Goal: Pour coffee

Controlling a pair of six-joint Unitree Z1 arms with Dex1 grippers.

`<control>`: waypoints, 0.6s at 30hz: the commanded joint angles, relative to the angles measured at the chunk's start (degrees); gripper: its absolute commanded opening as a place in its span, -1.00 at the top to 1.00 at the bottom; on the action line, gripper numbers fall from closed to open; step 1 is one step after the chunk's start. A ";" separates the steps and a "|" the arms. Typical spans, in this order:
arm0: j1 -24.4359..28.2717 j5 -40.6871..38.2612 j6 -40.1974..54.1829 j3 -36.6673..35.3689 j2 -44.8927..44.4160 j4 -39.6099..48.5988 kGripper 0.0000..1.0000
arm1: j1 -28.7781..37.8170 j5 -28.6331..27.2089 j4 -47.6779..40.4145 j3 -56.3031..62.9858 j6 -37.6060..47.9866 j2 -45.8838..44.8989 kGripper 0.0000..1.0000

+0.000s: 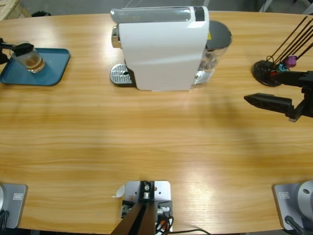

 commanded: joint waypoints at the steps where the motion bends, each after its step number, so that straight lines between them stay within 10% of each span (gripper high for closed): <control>1: 2.07 2.73 -0.17 1.48 -13.65 11.87 -0.97 | 0.19 -0.32 -0.28 2.38 0.80 -2.47 -1.00; 18: -17.47 1.59 -4.50 -9.05 -43.39 52.53 -0.97 | 3.53 -0.76 1.16 1.34 0.11 -2.54 -1.00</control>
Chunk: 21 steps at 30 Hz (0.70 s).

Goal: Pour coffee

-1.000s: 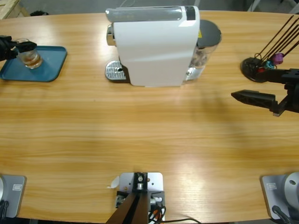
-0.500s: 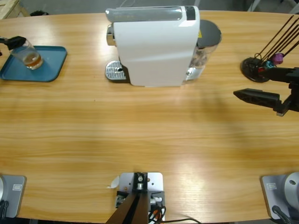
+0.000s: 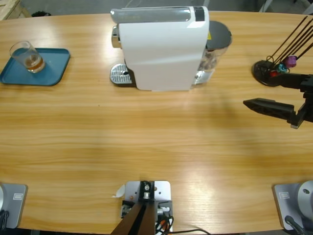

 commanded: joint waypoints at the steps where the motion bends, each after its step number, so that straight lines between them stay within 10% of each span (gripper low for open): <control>1: -11.85 -0.40 -6.22 0.08 -5.52 8.25 -0.97 | 0.79 -0.93 1.57 0.45 0.18 -0.86 -1.00; 21: -16.98 -19.75 -4.67 1.35 -11.60 16.49 -0.95 | 0.79 -3.51 0.02 1.64 0.67 -0.86 -1.00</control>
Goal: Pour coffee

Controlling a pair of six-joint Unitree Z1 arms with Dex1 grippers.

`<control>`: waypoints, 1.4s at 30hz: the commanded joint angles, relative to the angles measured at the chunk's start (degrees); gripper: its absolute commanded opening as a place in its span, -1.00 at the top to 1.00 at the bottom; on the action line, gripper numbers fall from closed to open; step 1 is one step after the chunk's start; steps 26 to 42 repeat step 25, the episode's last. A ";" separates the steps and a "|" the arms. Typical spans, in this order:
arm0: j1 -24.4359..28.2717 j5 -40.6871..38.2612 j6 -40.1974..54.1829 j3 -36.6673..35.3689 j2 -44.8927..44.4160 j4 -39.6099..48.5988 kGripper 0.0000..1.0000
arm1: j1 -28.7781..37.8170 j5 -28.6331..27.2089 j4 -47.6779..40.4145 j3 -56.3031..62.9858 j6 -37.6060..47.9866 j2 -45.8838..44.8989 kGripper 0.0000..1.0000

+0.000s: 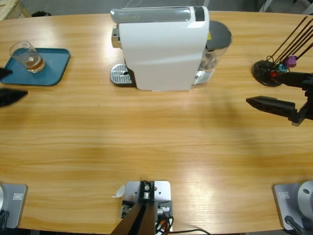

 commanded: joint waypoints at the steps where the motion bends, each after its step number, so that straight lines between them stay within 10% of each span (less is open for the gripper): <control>1: -0.65 0.58 3.29 2.89 -4.97 1.09 -0.95 | 0.69 -1.17 -0.68 1.89 0.65 -0.93 -1.00; 42: -0.73 2.60 4.59 7.49 -10.42 -2.71 -0.97 | 0.69 -5.28 -2.74 3.70 0.88 -2.09 -1.00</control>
